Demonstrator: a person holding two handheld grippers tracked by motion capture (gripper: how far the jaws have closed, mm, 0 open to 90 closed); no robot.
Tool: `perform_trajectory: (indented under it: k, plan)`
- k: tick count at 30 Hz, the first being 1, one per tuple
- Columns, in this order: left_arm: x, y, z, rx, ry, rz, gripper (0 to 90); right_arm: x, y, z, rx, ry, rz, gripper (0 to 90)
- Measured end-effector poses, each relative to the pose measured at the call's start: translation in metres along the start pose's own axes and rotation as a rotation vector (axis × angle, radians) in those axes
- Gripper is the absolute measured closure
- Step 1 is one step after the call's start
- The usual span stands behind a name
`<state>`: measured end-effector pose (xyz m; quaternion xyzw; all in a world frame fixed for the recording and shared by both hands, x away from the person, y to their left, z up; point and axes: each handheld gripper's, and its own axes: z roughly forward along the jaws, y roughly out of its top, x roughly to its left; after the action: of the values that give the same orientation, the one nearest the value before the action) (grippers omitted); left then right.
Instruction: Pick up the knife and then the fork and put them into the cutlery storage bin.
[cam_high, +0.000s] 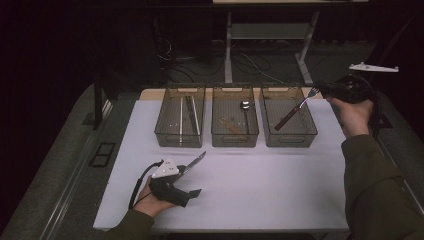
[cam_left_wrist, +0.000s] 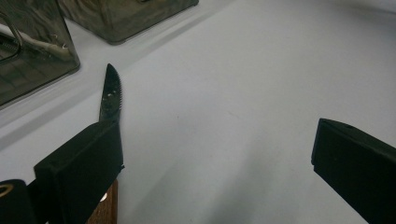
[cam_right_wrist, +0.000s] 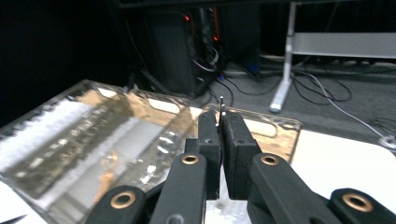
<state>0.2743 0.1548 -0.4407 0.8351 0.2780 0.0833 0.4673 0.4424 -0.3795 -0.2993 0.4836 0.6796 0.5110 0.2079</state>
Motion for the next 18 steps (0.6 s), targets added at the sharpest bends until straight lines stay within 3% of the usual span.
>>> perform_trajectory:
  k: [7,18]
  plan:
    - [0.0,0.0,0.0,0.001,-0.006,-0.001,0.5,-0.005,-0.008,0.023,0.075,-0.019,0.007,86.5]
    - [0.0,-0.001,0.001,0.014,-0.018,-0.007,0.5,-0.005,-0.025,0.052,0.18,0.018,0.026,86.4]
